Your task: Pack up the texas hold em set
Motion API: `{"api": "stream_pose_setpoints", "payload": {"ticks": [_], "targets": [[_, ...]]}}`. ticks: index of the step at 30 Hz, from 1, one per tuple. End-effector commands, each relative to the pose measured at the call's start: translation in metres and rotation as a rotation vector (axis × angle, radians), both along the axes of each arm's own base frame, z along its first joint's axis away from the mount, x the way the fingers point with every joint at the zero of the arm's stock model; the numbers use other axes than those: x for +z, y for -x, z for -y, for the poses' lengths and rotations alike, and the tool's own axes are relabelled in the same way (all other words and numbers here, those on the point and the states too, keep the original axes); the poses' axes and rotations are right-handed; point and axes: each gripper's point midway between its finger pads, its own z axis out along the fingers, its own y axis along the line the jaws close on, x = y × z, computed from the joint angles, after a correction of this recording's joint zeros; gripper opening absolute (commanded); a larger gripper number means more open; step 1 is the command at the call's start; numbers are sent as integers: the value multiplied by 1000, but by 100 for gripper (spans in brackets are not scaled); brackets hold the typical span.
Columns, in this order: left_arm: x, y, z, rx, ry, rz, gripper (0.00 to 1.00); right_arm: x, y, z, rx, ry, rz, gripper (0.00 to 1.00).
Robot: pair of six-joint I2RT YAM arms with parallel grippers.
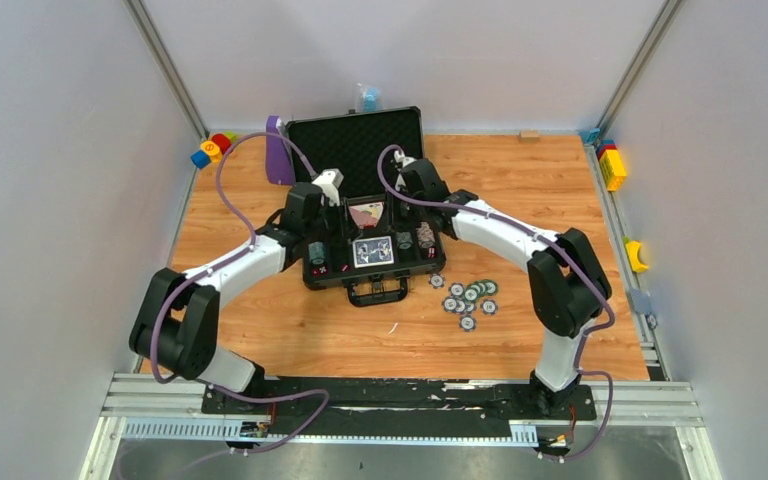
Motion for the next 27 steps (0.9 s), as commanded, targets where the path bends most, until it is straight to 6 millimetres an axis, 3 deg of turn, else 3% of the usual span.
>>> {"api": "stream_pose_setpoints", "payload": {"ticks": [1,7,13,16,18,23,27], "targets": [[-10,-10,3,-16,-22,-4,31,-21,-11,-2,2,50,-5,14],[-28,0,7,-49,-6,-57,27,-47,10,-1,34,53,-97,11],[-44,15,3,-49,-1,-89,26,-52,17,-2,45,31,-112,11],[-40,16,0,-44,-9,-69,27,-34,14,0,42,26,-62,12],[-21,16,-1,-44,2,-9,28,-17,12,8,29,32,-8,12],[-5,25,-13,-32,-23,63,32,27,17,41,-38,52,128,15],[6,32,-10,-53,-62,103,33,33,32,71,-93,78,167,16]]}}
